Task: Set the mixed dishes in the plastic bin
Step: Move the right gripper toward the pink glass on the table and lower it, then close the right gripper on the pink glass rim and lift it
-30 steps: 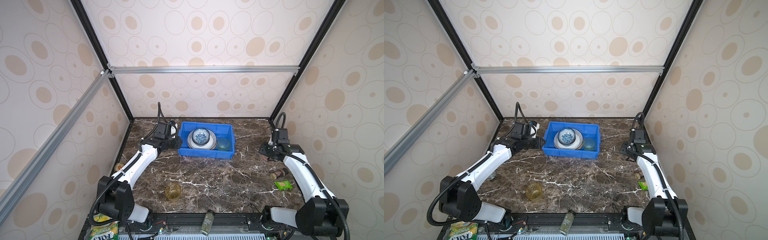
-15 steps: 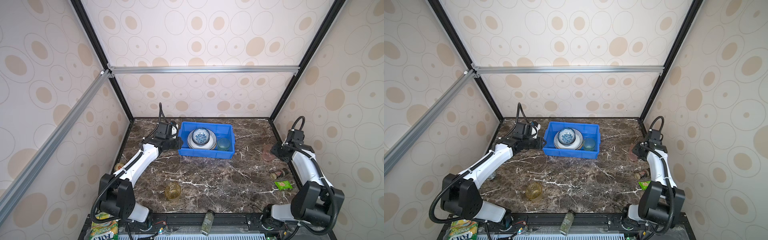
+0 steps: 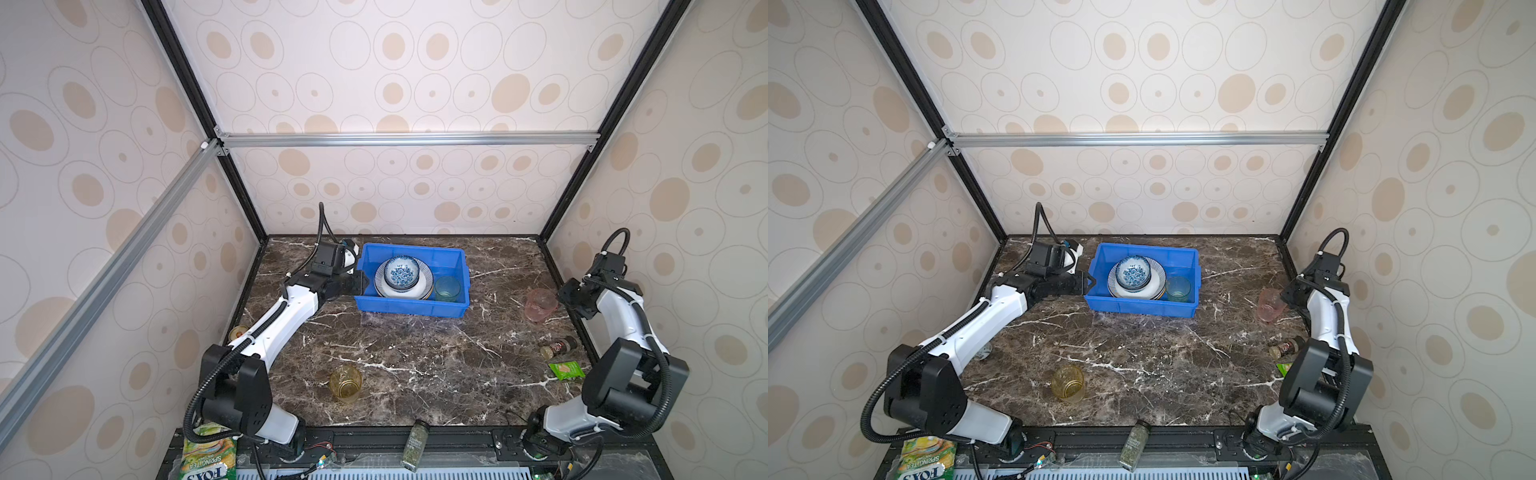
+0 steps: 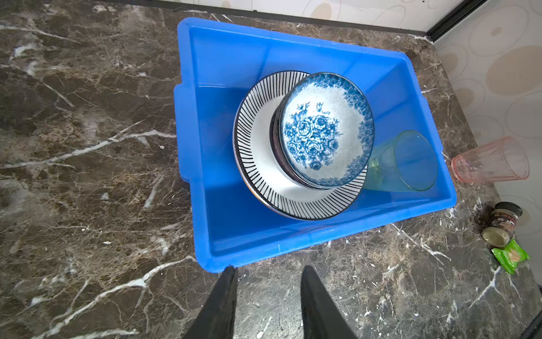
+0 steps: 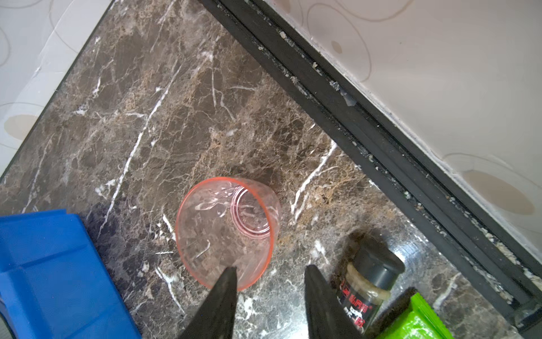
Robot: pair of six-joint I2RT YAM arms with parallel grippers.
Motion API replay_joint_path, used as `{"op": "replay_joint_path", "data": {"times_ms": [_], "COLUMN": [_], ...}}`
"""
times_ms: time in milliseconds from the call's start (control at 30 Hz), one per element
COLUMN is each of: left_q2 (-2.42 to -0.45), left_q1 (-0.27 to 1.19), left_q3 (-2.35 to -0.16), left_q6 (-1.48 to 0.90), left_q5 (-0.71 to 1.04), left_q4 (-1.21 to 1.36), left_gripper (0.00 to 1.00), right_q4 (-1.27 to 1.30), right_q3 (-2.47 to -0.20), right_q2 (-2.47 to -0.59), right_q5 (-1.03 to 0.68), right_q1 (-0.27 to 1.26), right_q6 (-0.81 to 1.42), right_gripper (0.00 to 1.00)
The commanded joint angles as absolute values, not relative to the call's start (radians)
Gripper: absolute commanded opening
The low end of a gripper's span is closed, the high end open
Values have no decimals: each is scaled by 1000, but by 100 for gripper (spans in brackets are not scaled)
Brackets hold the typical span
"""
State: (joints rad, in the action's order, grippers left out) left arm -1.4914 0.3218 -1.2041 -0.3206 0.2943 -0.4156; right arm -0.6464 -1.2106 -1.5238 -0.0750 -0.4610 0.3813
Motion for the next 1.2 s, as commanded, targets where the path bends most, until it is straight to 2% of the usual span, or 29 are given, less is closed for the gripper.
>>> {"op": "replay_joint_path", "data": {"times_ms": [0, 267, 633, 833, 1167], "left_q2": [-1510, -1555, -1595, -1607, -1606], "left_q1": [327, 327, 327, 327, 327], "left_q3": [-1255, -1272, -1315, -1324, -1324], "left_q6": [-289, -280, -270, -272, -269], "left_q5": [305, 308, 302, 305, 295], "left_q4": [-399, -399, -422, -426, -434], "left_gripper": [37, 37, 37, 37, 38], "right_q4": [-676, -642, -640, -638, -653], "right_q3": [-1237, -1255, -1261, -1267, -1271], "right_q2": [-1561, -1623, -1693, -1712, -1722], "right_q5": [-89, -139, -108, -110, -127], "right_q1": [-466, -466, -466, -465, -465], "right_q6": [369, 370, 351, 334, 330], "right_gripper": [40, 37, 31, 20, 8]}}
